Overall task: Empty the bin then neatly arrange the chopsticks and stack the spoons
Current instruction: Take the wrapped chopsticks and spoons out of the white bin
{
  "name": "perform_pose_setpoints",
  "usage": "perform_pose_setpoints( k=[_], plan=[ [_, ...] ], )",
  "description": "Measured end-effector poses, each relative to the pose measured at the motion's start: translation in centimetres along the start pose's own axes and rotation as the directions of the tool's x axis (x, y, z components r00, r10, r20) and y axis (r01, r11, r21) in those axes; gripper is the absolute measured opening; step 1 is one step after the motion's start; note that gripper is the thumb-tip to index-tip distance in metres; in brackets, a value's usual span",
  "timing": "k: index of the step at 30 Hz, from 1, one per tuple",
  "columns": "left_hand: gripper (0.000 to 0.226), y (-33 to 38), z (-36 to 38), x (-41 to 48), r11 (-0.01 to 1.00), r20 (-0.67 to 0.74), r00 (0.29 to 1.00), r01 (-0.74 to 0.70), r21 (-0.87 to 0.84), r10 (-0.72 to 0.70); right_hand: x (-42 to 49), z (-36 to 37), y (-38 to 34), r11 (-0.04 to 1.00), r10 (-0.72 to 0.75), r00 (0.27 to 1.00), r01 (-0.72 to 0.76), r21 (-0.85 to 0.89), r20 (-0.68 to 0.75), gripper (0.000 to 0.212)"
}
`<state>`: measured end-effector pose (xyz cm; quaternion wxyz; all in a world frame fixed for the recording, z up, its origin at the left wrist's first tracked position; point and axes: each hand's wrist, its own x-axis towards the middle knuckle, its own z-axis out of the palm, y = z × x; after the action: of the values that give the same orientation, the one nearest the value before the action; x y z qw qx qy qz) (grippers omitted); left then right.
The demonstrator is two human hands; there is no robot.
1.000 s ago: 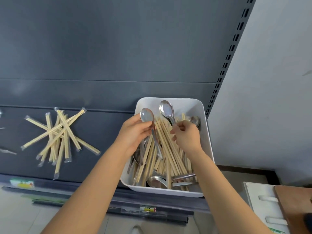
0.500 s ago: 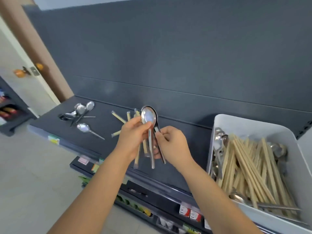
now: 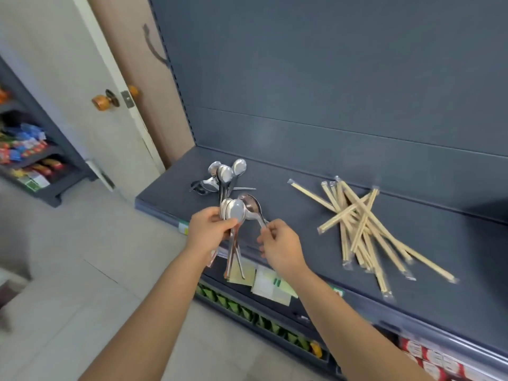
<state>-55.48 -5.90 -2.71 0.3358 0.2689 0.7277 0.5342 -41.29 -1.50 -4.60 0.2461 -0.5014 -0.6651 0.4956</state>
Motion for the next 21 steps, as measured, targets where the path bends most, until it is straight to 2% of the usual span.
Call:
perform_pose_setpoints(
  k=[4,7,12,17,19,21],
  plan=[
    [0.02,-0.7,-1.7,5.9,0.997,0.025,0.999,0.028,0.079,-0.03,4.6,2.2,-0.1,0.982,-0.047,0.997,0.036,-0.185,-0.058,0.019],
    [0.017,-0.8,-1.7,10.3,0.99,0.06,0.998,-0.003,0.144,-0.006,8.7,3.8,0.6,0.979,-0.026,0.997,0.01,-0.203,-0.076,0.02],
    [0.016,-0.1,-1.6,16.8,0.947,0.133,0.988,-0.111,0.301,0.073,14.7,6.8,0.0,0.991,0.135,0.986,-0.132,0.038,-0.103,0.018],
    [0.017,0.4,-1.9,21.9,0.9,0.192,0.974,-0.185,0.394,0.116,18.8,8.8,-1.8,0.914,0.253,0.958,-0.191,0.358,-0.133,0.013],
    [0.02,0.4,-2.0,23.2,0.874,0.237,0.964,-0.217,0.436,0.121,19.5,9.3,-2.3,0.891,0.277,0.949,-0.195,0.409,-0.149,0.012],
    [0.025,0.5,-2.1,24.2,0.869,0.286,0.951,-0.236,0.435,0.115,20.0,9.6,-2.5,0.906,0.282,0.942,-0.199,0.374,-0.181,0.012]
  ],
)
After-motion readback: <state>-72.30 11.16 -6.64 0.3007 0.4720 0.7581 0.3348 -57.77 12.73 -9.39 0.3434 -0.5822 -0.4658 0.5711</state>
